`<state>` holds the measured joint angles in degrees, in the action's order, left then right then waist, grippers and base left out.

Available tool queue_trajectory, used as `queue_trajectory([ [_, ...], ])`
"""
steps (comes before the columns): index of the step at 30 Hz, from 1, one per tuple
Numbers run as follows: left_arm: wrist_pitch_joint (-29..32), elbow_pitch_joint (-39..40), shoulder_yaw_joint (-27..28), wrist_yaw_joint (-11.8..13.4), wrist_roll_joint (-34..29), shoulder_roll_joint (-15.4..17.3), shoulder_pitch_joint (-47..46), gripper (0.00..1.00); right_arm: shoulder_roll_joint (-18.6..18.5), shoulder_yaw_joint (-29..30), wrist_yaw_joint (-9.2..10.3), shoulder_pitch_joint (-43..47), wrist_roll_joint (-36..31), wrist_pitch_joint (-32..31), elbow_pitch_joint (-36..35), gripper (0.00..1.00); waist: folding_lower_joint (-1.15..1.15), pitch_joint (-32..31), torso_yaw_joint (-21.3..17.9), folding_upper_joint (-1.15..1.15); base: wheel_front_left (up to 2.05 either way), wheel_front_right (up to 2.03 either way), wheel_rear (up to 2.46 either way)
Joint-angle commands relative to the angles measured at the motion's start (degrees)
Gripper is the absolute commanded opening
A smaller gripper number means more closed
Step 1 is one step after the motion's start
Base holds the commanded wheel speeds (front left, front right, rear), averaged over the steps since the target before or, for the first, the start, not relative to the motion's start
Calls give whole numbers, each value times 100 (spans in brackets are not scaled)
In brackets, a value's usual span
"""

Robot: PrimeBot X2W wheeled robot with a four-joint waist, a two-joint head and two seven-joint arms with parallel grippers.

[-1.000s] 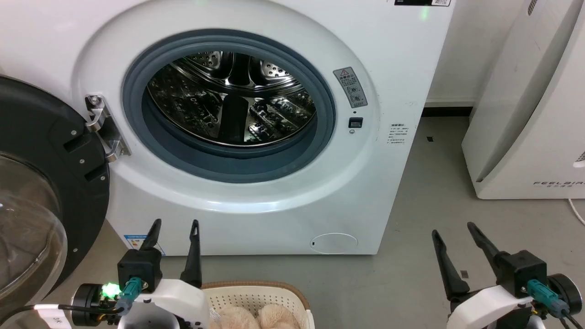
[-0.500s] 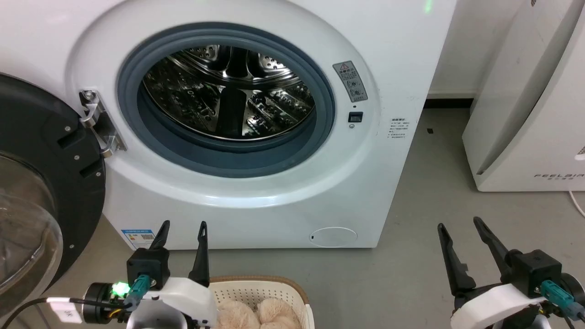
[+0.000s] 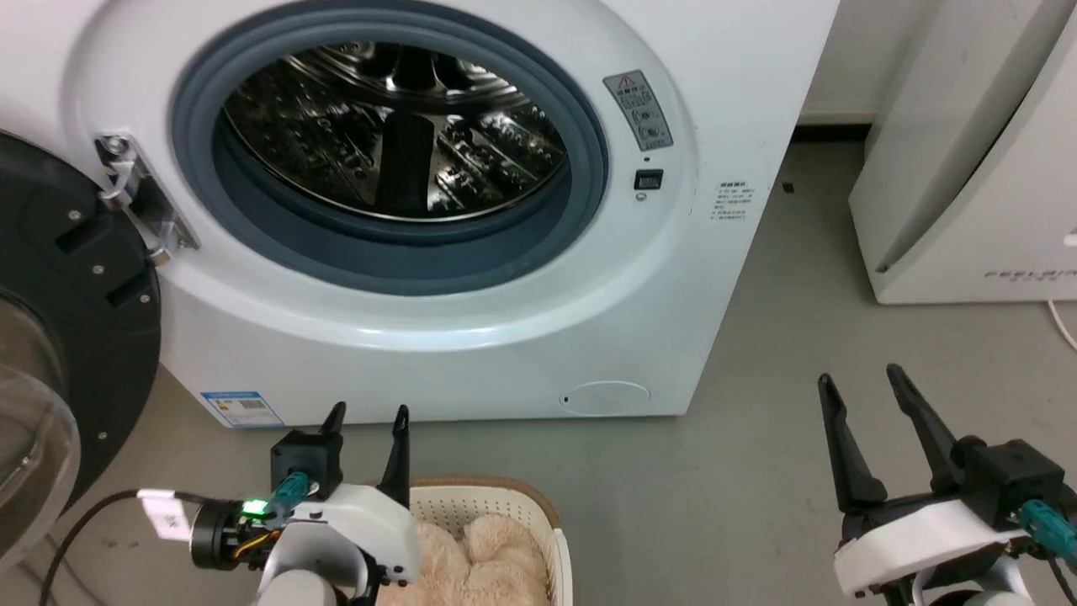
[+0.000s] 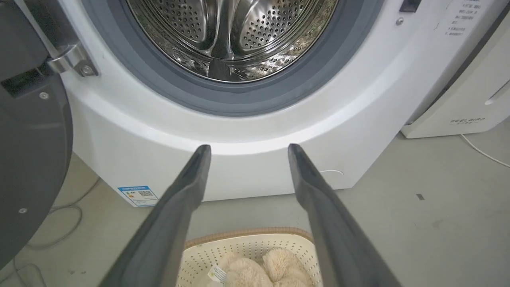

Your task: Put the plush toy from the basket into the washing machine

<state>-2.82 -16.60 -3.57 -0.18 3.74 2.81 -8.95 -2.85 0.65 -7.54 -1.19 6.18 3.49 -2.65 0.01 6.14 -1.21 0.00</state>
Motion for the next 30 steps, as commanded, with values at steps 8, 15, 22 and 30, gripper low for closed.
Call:
queue_trajectory([
  [8,20,-731,-181,-44,120,79,-521,100,-1,-22,2,-291,208,148,-172,100,-1,533,-123,0,0,0,0],
  [15,215,-1178,-318,-28,181,175,-787,100,-1,1,2,-479,334,231,-281,100,-1,987,-212,0,0,0,0],
  [22,359,-1537,-403,31,262,280,-1015,100,-1,22,2,-635,434,302,-377,100,-1,1410,-265,0,0,0,0],
  [30,552,-2012,-507,68,400,395,-1350,100,-1,45,3,-867,559,398,-533,100,-1,2016,-314,0,0,0,0],
])
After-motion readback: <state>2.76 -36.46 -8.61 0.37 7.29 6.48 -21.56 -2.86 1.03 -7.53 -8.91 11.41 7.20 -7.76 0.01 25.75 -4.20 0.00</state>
